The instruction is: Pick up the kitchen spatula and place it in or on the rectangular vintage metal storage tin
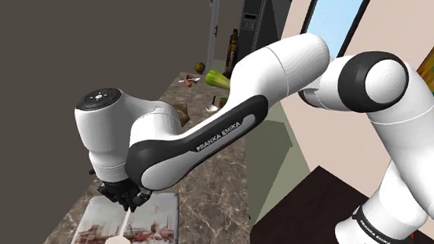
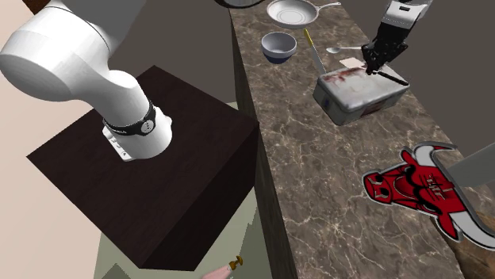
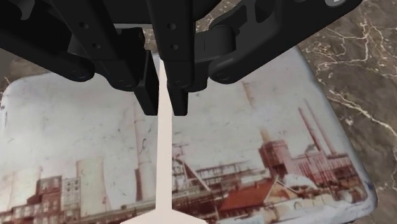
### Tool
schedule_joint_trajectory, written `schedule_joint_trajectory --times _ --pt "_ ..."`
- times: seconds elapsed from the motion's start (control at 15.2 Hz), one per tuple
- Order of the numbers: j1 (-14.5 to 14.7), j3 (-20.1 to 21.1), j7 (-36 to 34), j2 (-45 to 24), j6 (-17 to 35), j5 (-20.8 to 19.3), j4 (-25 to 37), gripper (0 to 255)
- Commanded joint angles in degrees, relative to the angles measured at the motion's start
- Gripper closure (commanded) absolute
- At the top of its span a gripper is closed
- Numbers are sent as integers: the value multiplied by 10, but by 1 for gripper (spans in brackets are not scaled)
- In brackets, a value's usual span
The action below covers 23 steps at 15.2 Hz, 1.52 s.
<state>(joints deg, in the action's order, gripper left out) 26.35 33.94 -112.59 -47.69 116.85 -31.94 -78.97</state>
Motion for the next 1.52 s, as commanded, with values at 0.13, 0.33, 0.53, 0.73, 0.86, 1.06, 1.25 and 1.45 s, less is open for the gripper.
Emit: schedule_joint_trajectory --times 0.13,0.33,0.53,0.73,0.86,1.06,1.25,1.45 --pt "6 -9 -7 -22 21 -10 0 255" --pt "6 -9 -7 -22 21 -10 0 255" --pt "6 -9 -7 -22 21 -10 0 255" --pt "6 -9 -7 -22 21 -10 0 0" --pt "6 -9 -7 -22 21 -10 0 0" --pt "6 -9 -7 -22 21 -10 0 0" --pt "2 4 1 7 -14 5 8 0" --pt "2 7 3 14 -24 9 12 0"
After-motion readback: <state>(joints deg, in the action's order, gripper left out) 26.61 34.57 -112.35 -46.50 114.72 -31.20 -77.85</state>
